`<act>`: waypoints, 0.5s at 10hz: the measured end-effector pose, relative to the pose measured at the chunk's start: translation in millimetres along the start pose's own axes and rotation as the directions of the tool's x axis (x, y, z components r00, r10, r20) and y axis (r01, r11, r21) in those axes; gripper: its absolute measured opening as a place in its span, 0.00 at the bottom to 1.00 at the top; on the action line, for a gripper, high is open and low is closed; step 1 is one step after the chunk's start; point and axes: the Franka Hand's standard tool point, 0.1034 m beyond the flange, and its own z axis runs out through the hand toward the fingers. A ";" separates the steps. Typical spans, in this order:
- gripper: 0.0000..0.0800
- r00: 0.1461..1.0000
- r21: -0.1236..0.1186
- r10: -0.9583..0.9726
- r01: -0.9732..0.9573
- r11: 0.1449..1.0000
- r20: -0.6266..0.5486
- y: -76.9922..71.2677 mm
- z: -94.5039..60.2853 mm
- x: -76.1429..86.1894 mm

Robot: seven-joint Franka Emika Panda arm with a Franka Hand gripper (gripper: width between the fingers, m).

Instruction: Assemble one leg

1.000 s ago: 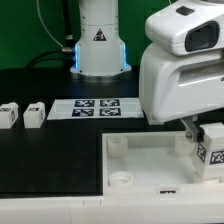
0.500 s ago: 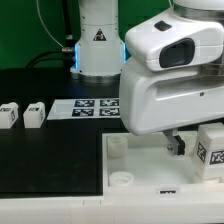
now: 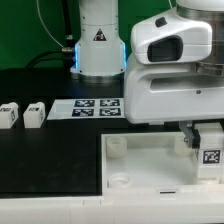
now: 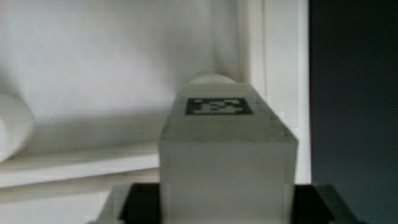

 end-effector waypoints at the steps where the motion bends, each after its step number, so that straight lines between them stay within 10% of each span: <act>1: 0.36 0.994 0.000 0.111 -0.111 0.994 0.000 0.2 0.5 -0.2; 5: 0.36 0.706 0.100 0.707 -0.706 0.701 0.033 11.5 1.7 -0.8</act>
Offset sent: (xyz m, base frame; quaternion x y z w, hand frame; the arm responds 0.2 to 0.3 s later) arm -0.0203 -0.0140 -0.0037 0.0872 -0.0160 0.4884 0.8681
